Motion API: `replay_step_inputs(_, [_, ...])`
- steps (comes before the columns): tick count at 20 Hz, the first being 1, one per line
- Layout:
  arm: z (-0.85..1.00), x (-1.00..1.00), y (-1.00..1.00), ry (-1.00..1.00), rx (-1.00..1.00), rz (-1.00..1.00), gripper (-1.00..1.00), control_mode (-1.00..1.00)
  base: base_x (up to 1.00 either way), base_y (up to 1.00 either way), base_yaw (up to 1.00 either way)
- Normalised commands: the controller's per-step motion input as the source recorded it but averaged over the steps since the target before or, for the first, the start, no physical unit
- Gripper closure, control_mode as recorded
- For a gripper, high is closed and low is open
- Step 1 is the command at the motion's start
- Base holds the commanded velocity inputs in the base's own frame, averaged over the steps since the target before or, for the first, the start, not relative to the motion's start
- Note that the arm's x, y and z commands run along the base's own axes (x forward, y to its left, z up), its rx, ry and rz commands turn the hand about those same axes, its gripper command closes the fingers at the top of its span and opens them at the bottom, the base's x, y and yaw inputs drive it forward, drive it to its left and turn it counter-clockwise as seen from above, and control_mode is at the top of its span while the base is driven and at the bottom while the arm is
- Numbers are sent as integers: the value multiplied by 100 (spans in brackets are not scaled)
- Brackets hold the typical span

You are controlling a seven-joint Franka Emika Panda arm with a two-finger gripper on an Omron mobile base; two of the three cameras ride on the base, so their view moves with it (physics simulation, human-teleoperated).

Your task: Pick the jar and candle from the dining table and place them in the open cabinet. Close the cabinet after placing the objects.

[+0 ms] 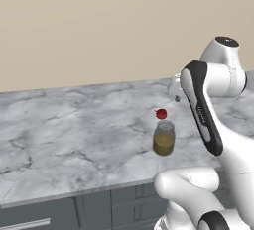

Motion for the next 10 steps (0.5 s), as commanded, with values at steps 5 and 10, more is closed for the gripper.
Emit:
replay_step_inputs(5, [0, 33, -4, 2, 8, 0, -100, -100, 0, 0, 0])
replay_step_inputs(10, [0, 34, -6, 5, 6, 0, -100, -100, 0, 0, 0])
